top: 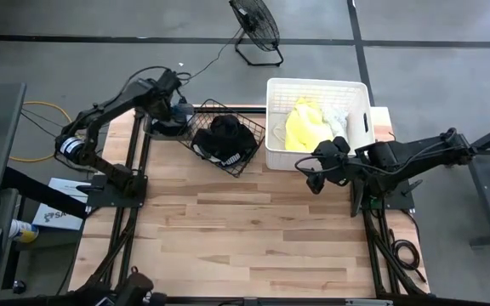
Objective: Pick & Place Cloths
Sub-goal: Put the gray sock into the black bin
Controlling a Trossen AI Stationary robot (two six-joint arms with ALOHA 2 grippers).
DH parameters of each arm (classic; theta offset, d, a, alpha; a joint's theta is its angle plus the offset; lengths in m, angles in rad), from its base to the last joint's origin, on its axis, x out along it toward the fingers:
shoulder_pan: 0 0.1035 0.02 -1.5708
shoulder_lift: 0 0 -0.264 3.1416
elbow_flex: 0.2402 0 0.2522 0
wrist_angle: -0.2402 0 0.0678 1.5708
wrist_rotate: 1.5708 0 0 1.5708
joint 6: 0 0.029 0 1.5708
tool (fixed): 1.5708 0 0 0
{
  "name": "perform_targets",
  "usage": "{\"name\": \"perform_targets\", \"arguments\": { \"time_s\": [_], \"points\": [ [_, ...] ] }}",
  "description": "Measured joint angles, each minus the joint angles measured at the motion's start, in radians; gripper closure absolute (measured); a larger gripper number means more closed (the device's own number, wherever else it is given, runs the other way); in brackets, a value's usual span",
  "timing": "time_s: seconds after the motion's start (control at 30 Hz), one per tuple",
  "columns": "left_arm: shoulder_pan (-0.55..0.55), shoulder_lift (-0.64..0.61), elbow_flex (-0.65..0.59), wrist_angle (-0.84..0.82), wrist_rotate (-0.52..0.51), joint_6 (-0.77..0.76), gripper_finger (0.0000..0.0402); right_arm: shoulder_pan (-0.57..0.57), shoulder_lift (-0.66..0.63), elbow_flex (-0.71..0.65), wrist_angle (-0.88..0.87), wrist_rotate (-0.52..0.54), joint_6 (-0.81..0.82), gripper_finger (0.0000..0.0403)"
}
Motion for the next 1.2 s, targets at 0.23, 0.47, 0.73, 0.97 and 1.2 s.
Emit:
{"name": "perform_targets", "arguments": {
  "time_s": [0.23, 0.47, 0.73, 0.97, 1.2],
  "points": [
    [0.009, 0.001, -0.142, 0.228, -0.027, -0.043, 0.0401, 0.0, 0.0, 0.0, -0.001, -0.004, 0.015, 0.0095],
    [0.019, 0.028, -0.191, 0.315, -0.053, -0.079, 0.0401, 0.0, 0.0, 0.0, -0.001, -0.004, 0.023, 0.0095],
    [0.018, 0.091, -0.231, 0.338, -0.044, -0.079, 0.0401, 0.0, 0.0, 0.0, -0.001, -0.004, 0.027, 0.0095],
    [0.019, 0.09, -0.235, 0.356, -0.039, -0.097, 0.0401, 0.0, 0.0, 0.0, -0.001, -0.006, 0.03, 0.0095],
    [0.019, 0.073, -0.235, 0.352, -0.025, -0.081, 0.0352, 0.0, 0.0, 0.0, -0.001, -0.007, 0.031, 0.0095]
  ]
}}
